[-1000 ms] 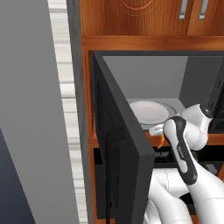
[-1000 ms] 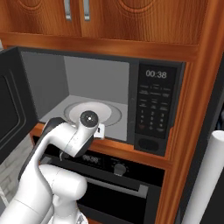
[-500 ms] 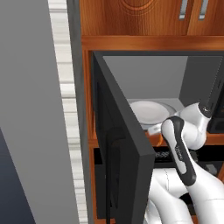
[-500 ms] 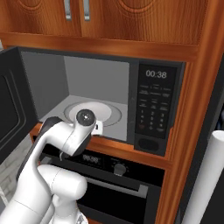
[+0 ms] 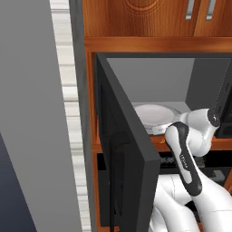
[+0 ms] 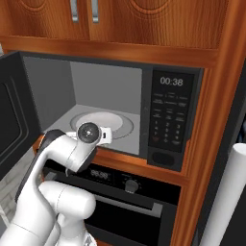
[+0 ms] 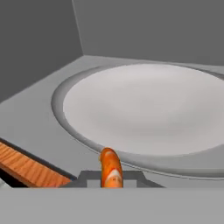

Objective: Transport the shrimp from the fridge to the microwave and turn on the microwave.

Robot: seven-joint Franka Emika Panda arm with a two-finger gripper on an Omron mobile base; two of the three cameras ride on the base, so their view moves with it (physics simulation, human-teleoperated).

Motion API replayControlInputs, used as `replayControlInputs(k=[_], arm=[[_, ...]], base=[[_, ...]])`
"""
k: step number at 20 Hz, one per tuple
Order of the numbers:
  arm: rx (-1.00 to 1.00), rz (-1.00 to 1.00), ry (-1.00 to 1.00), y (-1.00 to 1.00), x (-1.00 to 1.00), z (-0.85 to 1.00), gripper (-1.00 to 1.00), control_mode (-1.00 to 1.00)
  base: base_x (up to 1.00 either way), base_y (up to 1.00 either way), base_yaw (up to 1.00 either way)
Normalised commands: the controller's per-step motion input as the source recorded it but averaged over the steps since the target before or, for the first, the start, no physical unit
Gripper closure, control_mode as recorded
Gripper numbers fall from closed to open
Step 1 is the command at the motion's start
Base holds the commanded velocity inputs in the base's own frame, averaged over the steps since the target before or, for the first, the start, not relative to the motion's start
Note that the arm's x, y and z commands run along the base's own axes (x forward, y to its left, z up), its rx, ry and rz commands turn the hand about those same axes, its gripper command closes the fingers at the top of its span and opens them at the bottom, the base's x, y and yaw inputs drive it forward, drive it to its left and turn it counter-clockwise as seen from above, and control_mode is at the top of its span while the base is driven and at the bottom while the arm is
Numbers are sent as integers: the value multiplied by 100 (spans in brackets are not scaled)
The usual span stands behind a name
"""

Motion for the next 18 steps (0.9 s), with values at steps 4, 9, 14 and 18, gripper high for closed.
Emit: replayControlInputs(k=[4, 9, 14, 18], arm=[[0, -2, 0, -1, 39, 67, 100, -100], [0, 0, 6, -12, 51, 62, 100, -100], [0, 0, 2, -20, 39, 42, 100, -100], [0, 0, 0, -11, 17, 9, 100, -100]], base=[[0, 0, 0], [0, 0, 0], [0, 0, 0], [0, 0, 0]])
